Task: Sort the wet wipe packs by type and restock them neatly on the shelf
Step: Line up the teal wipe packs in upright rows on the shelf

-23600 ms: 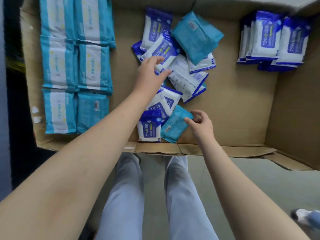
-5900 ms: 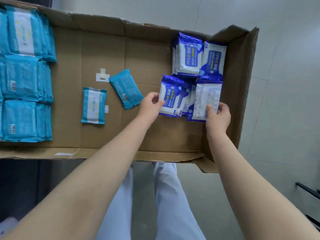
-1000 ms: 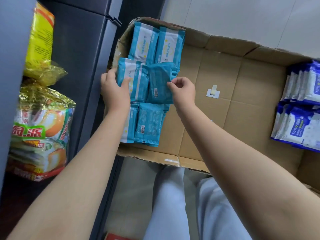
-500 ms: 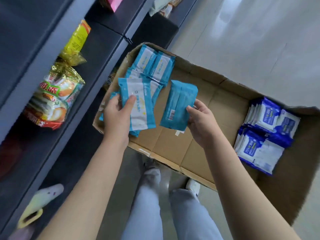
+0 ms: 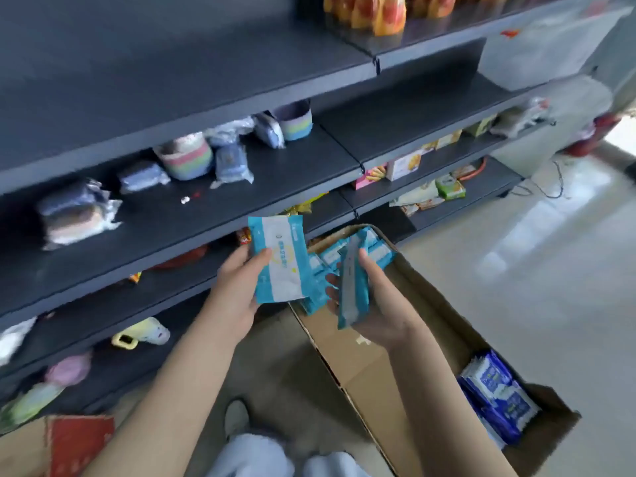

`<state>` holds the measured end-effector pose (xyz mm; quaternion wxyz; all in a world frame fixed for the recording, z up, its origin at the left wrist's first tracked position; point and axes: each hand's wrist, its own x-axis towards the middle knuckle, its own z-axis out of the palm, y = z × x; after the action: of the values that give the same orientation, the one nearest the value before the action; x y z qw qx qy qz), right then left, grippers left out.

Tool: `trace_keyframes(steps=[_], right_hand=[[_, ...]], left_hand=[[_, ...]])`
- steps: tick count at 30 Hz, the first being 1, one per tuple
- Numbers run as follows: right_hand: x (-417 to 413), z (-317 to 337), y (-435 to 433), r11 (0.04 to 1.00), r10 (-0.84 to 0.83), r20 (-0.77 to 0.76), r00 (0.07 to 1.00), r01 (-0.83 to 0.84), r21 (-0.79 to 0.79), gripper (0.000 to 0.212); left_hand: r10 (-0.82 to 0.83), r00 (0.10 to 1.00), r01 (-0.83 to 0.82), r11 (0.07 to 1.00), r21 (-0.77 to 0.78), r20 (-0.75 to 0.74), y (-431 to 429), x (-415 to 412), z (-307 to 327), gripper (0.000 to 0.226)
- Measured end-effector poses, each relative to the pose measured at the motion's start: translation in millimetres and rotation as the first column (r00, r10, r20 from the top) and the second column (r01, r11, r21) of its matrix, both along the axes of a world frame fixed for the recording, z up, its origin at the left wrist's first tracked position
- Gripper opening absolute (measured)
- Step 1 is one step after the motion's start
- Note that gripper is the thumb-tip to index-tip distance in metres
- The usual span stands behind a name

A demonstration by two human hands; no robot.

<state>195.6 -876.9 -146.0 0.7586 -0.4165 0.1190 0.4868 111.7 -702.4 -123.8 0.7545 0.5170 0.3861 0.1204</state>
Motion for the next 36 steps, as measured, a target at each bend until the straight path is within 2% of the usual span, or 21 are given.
trace_keyframes(steps=[2,5,9,13,19,22,26,32,36], right_hand=[[-6,25,21,0.997,0.011,-0.022,1.0,-0.01,0.078,0.058],[-19,51,58,0.99,0.031,0.051,0.998,-0.037,0.133,0.056],[-47,74,115,0.994,-0.013,0.153,0.988,-0.004,0.113,0.044],[-87,86,176,0.994,0.025,0.246,0.969,-0.051,0.101,0.034],[-147,95,266,0.996,0.06,0.339,0.939,-0.08,0.044,0.033],[-171,106,306,0.997,0.068,0.388,0.919,-0.081,0.018,0.025],[-189,119,353,0.982,0.185,0.485,0.855,-0.174,-0.067,0.025],[-181,141,420,0.929,0.252,0.478,0.841,-0.349,0.125,0.036],[-155,147,471,0.928,0.249,0.588,0.769,-0.363,0.082,0.04]], left_hand=[[0.055,0.997,-0.055,0.998,0.007,0.047,17,-22,23,0.024],[0.104,0.989,-0.107,0.994,0.029,0.102,44,-56,48,0.029],[0.214,0.957,-0.223,0.974,0.027,0.196,84,-107,70,0.029],[0.285,0.924,-0.303,0.952,0.035,0.257,131,-166,84,0.029],[0.376,0.888,-0.403,0.914,0.053,0.263,211,-246,99,0.03],[0.417,0.865,-0.45,0.891,0.064,0.278,255,-274,106,0.028],[0.484,0.823,-0.519,0.854,0.047,0.297,310,-297,116,0.023],[0.559,0.78,-0.575,0.817,-0.029,0.279,376,-293,124,0.016],[0.641,0.739,-0.665,0.743,0.072,0.207,421,-277,129,0.006]])
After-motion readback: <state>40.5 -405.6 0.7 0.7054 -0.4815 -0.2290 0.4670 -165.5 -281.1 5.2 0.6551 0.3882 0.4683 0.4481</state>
